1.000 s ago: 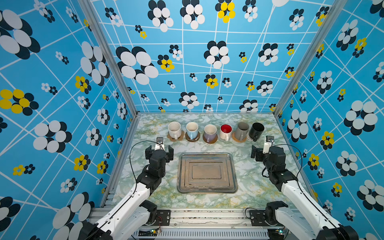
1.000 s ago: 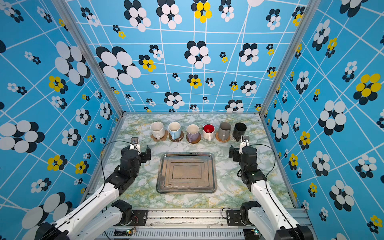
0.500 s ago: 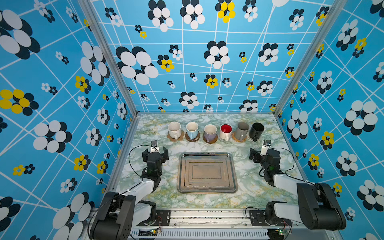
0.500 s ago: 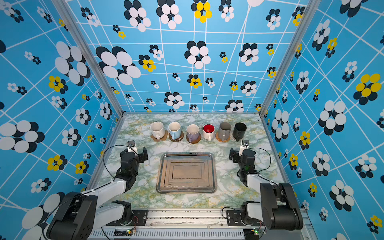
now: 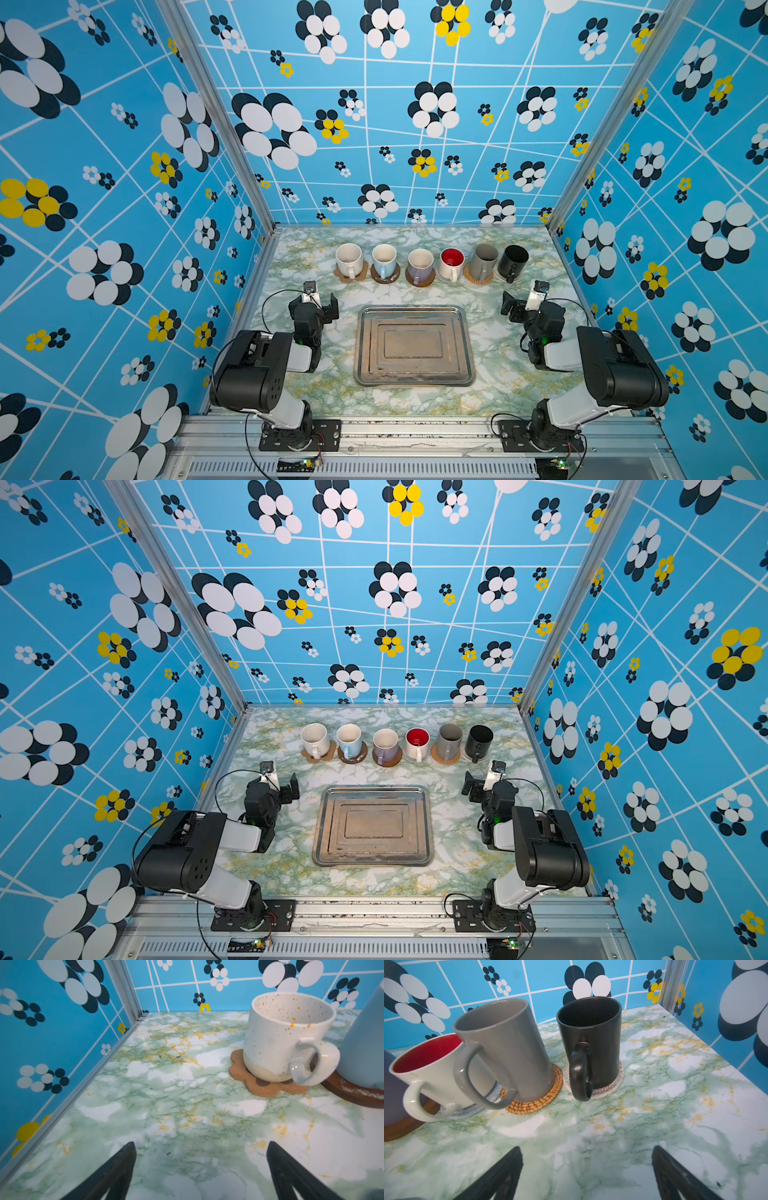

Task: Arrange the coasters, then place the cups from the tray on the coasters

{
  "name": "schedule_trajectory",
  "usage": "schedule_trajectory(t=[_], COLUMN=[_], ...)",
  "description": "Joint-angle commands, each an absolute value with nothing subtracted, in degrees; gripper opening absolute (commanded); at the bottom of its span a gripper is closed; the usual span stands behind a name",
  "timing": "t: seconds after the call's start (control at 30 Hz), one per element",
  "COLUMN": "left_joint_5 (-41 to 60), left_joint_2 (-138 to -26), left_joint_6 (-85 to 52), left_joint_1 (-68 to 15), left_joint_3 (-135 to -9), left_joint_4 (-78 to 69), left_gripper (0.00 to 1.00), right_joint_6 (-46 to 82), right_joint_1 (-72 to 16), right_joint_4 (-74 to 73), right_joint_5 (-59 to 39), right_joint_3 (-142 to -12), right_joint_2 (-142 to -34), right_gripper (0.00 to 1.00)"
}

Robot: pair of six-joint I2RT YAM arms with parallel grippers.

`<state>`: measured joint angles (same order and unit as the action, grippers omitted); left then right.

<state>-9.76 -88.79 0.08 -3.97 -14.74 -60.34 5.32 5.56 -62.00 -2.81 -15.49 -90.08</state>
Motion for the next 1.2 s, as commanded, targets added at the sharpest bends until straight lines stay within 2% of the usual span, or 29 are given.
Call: schedule_trajectory(t=[0.0,0.07,0.83,0.97,1.17], left_joint_5=[-8.3,-11.1,-9.9,-9.9,-9.9], left_joint_2=[-88.7,-88.3,-88.5,-88.5,-88.5], left_joint_6=[0.1,-1.6,-1.8,-1.8,-1.8], left_joint_1=[-3.4,-3.2,-2.6,-2.5,-2.6], left_joint_3=[-18.2,-21.4,-21.0,-21.0,-21.0], left_joint_4=[-59.8,-53.0,-54.0,-54.1,-54.1], left_gripper=[0.99,0.99,0.99,0.99,0.99], right_joint_6=[5.5,5.1,4.1,1.9,2.1], right_joint_1=[5.7,5.5,4.2,1.1,1.1], right_joint_4=[-64.3,-62.4,-58.9,-53.2,-54.4], right_joint_5=[-5.3,-5.2,-2.8,2.4,2.9], right_joint_3=[-17.0,-17.7,-19.2,-21.9,-21.4], right_joint_2=[-90.0,-89.8,-89.4,-89.1,-89.2], right_gripper=[0.99,0.99,0.99,0.99,0.99])
